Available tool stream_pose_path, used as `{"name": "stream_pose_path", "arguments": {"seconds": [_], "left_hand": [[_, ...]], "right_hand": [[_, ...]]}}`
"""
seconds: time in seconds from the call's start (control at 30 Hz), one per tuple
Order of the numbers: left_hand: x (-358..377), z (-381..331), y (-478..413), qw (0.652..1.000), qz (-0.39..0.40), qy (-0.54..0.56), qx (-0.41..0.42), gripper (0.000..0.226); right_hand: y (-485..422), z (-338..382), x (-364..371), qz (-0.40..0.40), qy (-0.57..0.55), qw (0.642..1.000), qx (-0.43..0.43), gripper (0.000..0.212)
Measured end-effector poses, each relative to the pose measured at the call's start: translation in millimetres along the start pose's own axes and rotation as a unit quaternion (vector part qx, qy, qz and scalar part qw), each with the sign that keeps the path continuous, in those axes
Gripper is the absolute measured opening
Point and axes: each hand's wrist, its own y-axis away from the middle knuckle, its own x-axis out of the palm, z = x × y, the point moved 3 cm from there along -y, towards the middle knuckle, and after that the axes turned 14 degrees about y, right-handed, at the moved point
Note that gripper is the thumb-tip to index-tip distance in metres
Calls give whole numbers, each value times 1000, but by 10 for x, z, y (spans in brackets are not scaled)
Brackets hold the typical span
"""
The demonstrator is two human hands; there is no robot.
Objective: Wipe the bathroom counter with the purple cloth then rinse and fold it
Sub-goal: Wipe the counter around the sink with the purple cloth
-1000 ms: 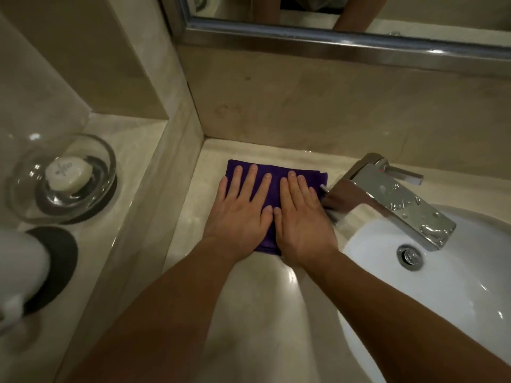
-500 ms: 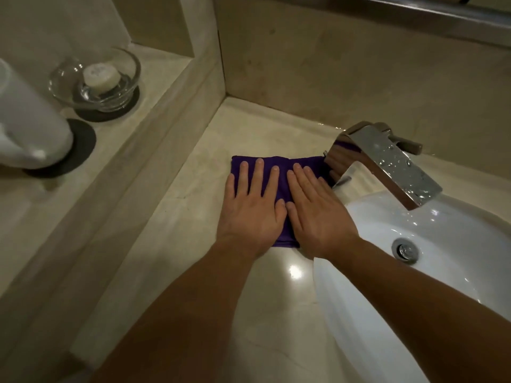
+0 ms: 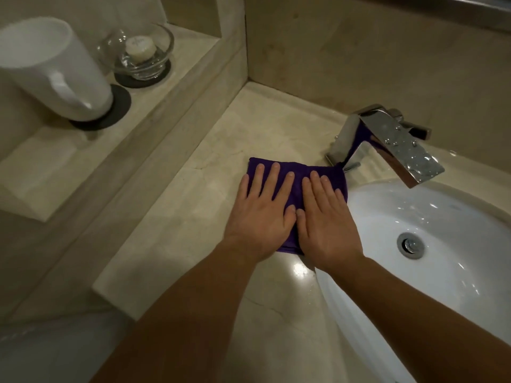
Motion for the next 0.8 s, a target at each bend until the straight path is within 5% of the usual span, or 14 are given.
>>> {"name": "stream_pose_path", "arguments": {"seconds": [0.23, 0.33, 0.47, 0.8], "left_hand": [[-219, 261, 5, 997, 31, -21, 70, 63], [-255, 83, -79, 997, -18, 42, 67, 63], [-111, -16, -86, 999, 11, 44, 27, 63], [-197, 329, -198, 994, 29, 48, 90, 64]], "right_hand": [[-201, -24, -312, -50, 21, 998, 31, 54], [-145, -20, -172, -43, -21, 996, 69, 61], [17, 137, 87, -16, -9, 996, 91, 65], [-215, 339, 26, -35, 52, 997, 48, 64]]}}
